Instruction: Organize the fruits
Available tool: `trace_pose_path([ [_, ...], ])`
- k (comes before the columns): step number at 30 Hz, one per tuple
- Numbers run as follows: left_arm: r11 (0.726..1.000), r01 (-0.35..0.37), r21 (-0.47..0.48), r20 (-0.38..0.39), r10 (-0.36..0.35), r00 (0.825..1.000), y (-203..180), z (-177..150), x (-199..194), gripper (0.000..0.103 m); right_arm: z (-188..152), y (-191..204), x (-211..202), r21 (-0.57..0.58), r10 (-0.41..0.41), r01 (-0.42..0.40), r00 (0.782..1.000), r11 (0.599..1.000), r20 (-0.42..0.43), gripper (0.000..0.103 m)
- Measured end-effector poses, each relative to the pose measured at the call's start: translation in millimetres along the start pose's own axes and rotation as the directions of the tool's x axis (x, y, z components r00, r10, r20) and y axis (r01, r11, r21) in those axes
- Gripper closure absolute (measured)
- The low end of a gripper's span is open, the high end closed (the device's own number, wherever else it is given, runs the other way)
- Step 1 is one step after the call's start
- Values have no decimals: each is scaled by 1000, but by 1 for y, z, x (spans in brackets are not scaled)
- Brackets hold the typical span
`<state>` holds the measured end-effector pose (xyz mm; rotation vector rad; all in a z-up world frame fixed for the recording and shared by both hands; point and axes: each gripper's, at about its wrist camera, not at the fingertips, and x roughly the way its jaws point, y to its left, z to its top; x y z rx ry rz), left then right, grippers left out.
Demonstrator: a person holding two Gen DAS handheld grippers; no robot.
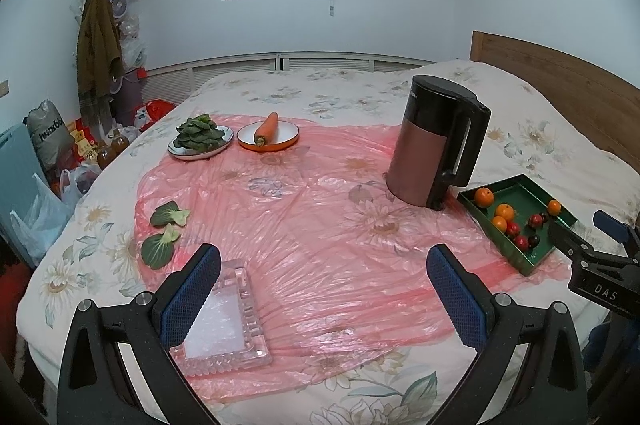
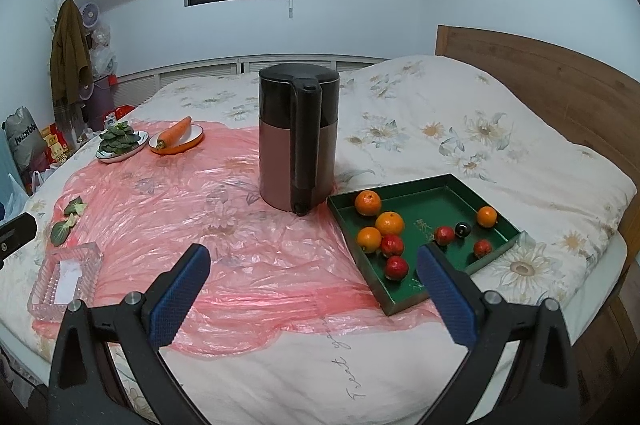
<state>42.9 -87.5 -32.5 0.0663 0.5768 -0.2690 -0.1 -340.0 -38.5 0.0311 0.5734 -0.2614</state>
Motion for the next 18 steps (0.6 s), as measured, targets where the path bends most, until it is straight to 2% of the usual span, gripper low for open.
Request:
trace_pose_path([
  [18,1000,1,23,8,-1,1000,-7,-2,-1,2,-6,-6,7,21,-3,4,1000,1000,-18,0],
])
